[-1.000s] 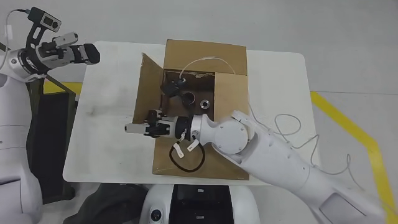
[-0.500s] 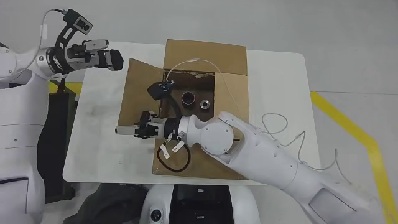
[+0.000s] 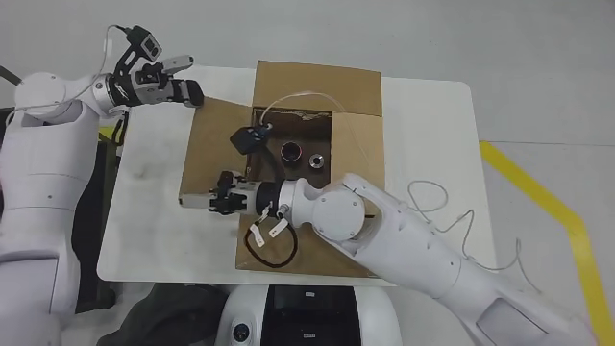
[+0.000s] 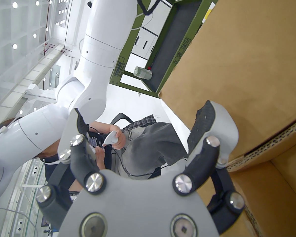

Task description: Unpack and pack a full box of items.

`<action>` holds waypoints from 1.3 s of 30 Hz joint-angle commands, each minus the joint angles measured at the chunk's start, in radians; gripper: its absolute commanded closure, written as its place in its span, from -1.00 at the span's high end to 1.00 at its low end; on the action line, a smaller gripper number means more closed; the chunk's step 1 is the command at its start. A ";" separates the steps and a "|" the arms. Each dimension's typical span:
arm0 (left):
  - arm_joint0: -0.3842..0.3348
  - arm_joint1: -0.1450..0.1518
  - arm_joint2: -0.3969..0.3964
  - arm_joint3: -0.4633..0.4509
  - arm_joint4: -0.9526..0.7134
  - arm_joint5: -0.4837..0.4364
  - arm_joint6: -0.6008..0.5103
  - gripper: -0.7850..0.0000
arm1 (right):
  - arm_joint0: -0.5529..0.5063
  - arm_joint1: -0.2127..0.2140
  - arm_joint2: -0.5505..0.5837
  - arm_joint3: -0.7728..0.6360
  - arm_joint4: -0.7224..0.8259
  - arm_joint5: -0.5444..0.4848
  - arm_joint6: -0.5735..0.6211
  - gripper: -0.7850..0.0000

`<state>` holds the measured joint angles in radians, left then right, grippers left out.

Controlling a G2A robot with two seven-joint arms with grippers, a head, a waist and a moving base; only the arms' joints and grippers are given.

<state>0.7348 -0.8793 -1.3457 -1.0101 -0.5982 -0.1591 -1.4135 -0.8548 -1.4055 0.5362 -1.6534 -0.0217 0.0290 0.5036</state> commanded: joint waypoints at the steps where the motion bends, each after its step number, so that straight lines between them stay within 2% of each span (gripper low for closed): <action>1: -0.008 -0.001 0.006 0.025 0.004 -0.004 -0.002 1.00 | -0.018 0.007 0.023 -0.017 -0.010 0.004 0.002 1.00; 8: -0.024 -0.007 0.036 0.089 0.030 -0.017 0.009 1.00 | -0.109 0.044 0.144 -0.098 -0.040 0.052 0.019 1.00; 16: -0.029 -0.018 0.075 0.130 0.067 -0.037 0.049 1.00 | -0.263 0.098 0.325 -0.229 -0.071 0.110 0.060 1.00; 31: 0.018 -0.029 0.126 0.057 0.144 -0.041 0.145 1.00 | -0.523 0.158 0.583 -0.383 -0.058 0.037 0.086 1.00; 39: 0.047 -0.029 0.141 0.011 0.174 -0.017 0.169 1.00 | -0.565 0.168 0.623 -0.397 -0.044 0.009 0.106 1.00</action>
<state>0.7792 -0.9084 -1.2066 -0.9948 -0.4265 -0.1775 -1.2474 -1.4197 -1.2376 1.1581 -2.0514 -0.0680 0.0396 0.6066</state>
